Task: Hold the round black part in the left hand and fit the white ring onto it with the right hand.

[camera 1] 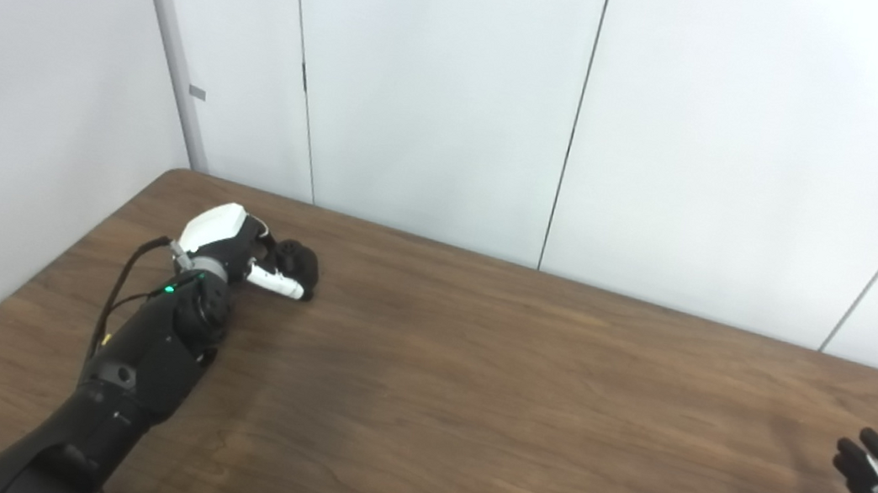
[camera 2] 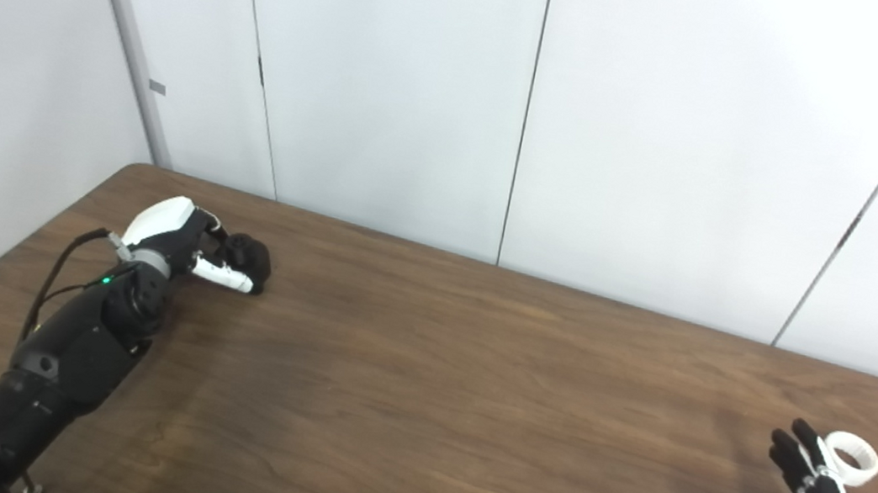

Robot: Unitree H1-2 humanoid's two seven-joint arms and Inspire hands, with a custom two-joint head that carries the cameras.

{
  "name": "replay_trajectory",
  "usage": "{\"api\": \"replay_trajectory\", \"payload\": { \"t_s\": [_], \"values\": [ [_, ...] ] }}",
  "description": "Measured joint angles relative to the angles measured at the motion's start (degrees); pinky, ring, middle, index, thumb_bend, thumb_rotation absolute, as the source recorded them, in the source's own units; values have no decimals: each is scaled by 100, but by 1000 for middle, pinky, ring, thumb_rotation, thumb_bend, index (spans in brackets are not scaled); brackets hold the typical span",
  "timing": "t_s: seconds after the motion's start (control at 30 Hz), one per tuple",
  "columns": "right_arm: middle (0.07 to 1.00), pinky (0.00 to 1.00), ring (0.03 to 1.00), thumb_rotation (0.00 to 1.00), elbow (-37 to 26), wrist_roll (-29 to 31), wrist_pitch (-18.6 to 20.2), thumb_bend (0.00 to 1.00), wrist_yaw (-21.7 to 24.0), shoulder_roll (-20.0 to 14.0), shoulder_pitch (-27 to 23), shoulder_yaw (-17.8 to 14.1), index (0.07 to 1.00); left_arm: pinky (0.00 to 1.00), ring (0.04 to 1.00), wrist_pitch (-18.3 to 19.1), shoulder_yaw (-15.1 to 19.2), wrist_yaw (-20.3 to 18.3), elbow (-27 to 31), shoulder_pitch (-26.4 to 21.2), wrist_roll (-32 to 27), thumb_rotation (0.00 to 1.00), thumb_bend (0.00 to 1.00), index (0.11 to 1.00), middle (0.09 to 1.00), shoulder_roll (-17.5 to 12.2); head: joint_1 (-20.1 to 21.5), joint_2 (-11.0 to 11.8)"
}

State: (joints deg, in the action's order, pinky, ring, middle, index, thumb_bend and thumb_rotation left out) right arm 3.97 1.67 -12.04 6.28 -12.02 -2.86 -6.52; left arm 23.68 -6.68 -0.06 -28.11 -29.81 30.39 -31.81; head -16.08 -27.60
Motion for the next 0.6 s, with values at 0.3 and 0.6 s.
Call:
{"api": "replay_trajectory", "payload": {
  "t_s": [0.3,0.6],
  "values": [
    [900,976,905,969,-4,28,1,624,1,3,0,-2,933,1000,912,-107,-174,195,12,47,124,45,522,484,771,-7,-26,0],
    [895,960,899,972,-3,28,1,646,1,4,-2,0,926,1000,893,-190,-242,205,101,95,254,46,522,484,747,-25,-9,-9]
  ]
}}
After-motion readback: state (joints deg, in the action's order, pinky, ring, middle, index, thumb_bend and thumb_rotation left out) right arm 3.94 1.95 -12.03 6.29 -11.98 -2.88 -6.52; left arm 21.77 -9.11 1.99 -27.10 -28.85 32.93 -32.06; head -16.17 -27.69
